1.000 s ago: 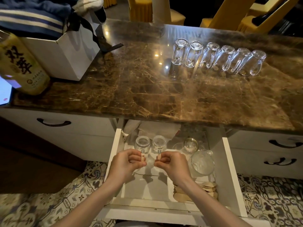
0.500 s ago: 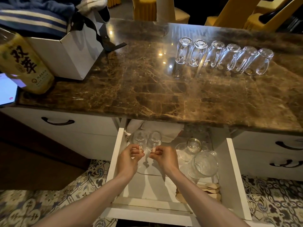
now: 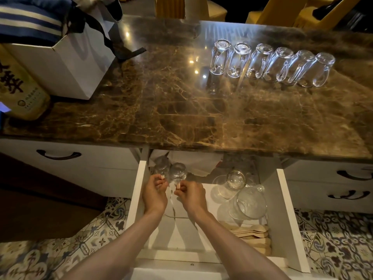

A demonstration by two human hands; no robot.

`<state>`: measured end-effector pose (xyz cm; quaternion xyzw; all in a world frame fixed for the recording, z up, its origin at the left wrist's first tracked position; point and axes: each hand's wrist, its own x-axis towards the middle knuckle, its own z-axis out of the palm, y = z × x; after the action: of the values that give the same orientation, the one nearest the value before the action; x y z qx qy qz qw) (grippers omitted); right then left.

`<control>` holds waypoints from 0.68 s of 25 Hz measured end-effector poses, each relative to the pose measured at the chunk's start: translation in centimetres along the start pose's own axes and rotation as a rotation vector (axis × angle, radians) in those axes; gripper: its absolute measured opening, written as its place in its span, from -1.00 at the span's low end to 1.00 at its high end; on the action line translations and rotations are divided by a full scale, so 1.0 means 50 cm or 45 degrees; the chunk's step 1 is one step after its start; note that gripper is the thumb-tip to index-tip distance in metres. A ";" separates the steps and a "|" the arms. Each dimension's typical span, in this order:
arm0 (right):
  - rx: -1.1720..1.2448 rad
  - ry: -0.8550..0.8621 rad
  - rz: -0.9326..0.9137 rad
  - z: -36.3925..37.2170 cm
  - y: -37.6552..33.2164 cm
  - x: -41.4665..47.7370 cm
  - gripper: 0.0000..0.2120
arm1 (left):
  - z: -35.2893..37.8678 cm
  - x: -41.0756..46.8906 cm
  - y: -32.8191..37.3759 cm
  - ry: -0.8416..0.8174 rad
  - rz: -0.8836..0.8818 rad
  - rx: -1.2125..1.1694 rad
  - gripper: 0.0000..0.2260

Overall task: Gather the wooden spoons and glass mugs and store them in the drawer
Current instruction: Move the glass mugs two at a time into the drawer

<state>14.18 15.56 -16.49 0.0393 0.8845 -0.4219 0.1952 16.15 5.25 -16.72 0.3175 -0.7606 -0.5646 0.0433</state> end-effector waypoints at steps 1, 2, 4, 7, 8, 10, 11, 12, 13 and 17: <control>0.007 0.002 0.005 0.004 0.000 0.001 -0.92 | 0.003 0.003 -0.002 0.013 -0.008 -0.008 -0.79; 0.012 0.004 0.004 0.008 -0.002 0.003 -0.92 | 0.006 0.005 -0.003 0.025 -0.007 -0.004 -0.79; 0.005 0.007 -0.010 0.014 -0.005 0.005 -0.92 | 0.011 0.009 -0.003 0.046 -0.020 -0.013 -0.80; -0.030 0.050 -0.048 0.019 -0.009 0.003 -0.92 | 0.020 0.011 0.003 0.072 -0.079 -0.055 -0.79; -0.019 0.054 -0.051 0.021 -0.007 0.003 -0.92 | 0.021 0.011 0.002 0.067 -0.078 -0.053 -0.79; 0.014 0.046 -0.033 0.021 -0.002 0.004 -0.93 | 0.021 0.011 0.000 0.047 -0.065 -0.042 -0.81; 0.027 0.043 -0.016 0.020 0.000 0.005 -0.92 | 0.020 0.013 -0.001 0.037 -0.062 -0.034 -0.82; 0.031 0.041 -0.003 0.019 0.000 0.006 -0.92 | 0.018 0.014 -0.002 0.027 -0.062 -0.027 -0.83; 0.025 0.040 0.005 0.019 0.000 0.009 -0.92 | 0.016 0.016 -0.003 0.014 -0.062 -0.023 -0.83; 0.018 0.048 0.025 0.019 0.000 0.013 -0.90 | 0.013 0.022 -0.002 -0.045 -0.074 0.042 -0.83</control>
<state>13.88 14.77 -17.30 0.0573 0.8845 -0.4255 0.1825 15.08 5.18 -17.36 0.3303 -0.7610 -0.5584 0.0083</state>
